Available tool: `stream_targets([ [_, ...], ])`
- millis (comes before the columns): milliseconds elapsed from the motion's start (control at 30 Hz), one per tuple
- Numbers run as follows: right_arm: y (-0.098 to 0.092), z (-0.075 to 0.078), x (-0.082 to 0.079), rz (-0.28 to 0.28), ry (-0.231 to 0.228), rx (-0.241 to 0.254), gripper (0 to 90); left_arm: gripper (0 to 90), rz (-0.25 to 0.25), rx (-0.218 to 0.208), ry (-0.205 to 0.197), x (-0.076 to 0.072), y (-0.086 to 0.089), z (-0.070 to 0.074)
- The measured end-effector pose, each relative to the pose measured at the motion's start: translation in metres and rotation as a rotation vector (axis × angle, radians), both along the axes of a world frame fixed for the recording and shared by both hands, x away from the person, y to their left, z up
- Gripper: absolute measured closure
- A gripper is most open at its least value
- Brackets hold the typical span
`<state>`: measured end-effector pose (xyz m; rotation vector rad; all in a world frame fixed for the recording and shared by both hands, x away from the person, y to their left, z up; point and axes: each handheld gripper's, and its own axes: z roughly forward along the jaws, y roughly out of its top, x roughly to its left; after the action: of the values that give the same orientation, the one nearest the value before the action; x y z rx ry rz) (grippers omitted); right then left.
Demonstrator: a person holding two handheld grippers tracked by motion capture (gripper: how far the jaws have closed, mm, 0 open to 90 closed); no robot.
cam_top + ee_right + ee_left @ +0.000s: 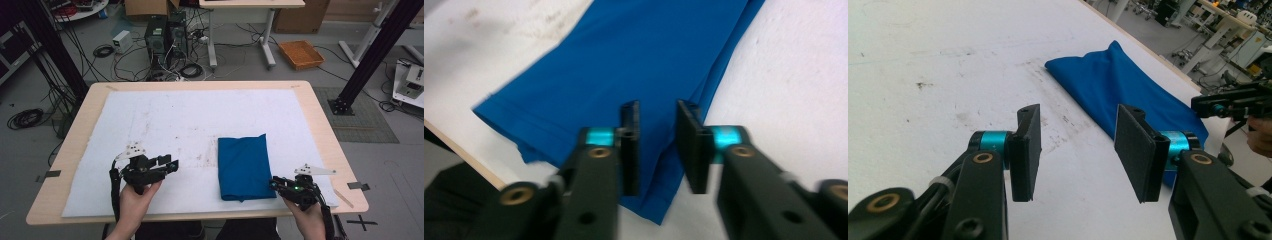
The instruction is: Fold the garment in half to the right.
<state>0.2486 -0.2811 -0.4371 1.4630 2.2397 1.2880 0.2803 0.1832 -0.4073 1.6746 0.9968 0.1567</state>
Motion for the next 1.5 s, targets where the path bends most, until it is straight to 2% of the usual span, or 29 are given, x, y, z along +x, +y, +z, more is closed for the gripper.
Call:
stream_targets([
  [100,-0.001,-0.003,0.0,0.006,0.001,-0.026,88.1,53.6,-0.004,0.004,-0.009,-0.001,0.0,0.001],
  [467,-0.012,-0.007,-0.009,-0.02,-0.004,-0.035,88.1,53.6,-0.007,0.002,0.0,-0.001,0.001,-0.002],
  [533,-0.012,-0.007,-0.009,-0.02,-0.005,-0.037,85.0,52.5,-0.008,0.0,-0.004,-0.001,0.002,-0.002],
  [600,-0.013,-0.004,-0.008,-0.03,-0.011,-0.029,78.2,52.0,-0.018,0.001,-0.014,-0.001,0.003,-0.002],
  [633,-0.016,0.001,-0.005,-0.036,-0.035,-0.012,68.9,48.9,-0.032,-0.002,-0.025,0.002,0.006,-0.002],
  [667,-0.016,0.001,-0.005,-0.036,-0.035,-0.012,68.9,48.0,-0.032,-0.002,-0.025,0.002,0.006,-0.002],
  [700,-0.019,0.008,0.0,-0.036,-0.076,0.001,63.5,46.9,-0.034,-0.001,-0.046,0.005,0.01,0.0],
  [733,-0.019,0.008,0.0,-0.036,-0.076,0.001,63.5,44.5,-0.034,-0.001,-0.046,0.005,0.01,0.0],
  [767,-0.02,0.018,0.007,-0.036,-0.135,0.0,54.1,42.9,-0.034,0.019,-0.081,0.008,0.014,0.003],
  [800,-0.02,0.018,0.007,-0.036,-0.135,0.0,54.1,42.8,-0.034,0.019,-0.081,0.008,0.014,0.003],
  [900,-0.023,0.03,0.022,-0.048,-0.2,-0.004,44.7,39.3,-0.021,0.081,-0.157,0.012,0.017,0.009],
  [967,-0.024,0.038,0.033,-0.055,-0.242,-0.016,42.7,39.1,-0.003,0.128,-0.205,0.017,0.018,0.013],
  [1033,-0.026,0.049,0.051,-0.063,-0.285,-0.022,39.5,39.1,0.033,0.167,-0.231,0.028,0.019,0.017],
  [1067,-0.026,0.049,0.051,-0.063,-0.285,-0.022,39.5,39.1,0.033,0.167,-0.231,0.028,0.019,0.017],
  [1167,-0.029,0.058,0.069,-0.063,-0.301,0.002,36.0,39.1,0.044,0.161,-0.208,0.041,0.024,0.022],
  [1233,-0.03,0.059,0.074,-0.06,-0.307,0.008,35.9,39.1,0.051,0.158,-0.208,0.043,0.024,0.023],
  [1400,-0.033,0.055,0.073,-0.058,-0.327,0.009,35.8,39.1,0.04,0.19,-0.246,0.044,0.026,0.026],
  [1500,-0.039,0.05,0.072,-0.07,-0.315,0.008,35.7,39.1,0.043,0.19,-0.241,0.044,0.027,0.023],
])
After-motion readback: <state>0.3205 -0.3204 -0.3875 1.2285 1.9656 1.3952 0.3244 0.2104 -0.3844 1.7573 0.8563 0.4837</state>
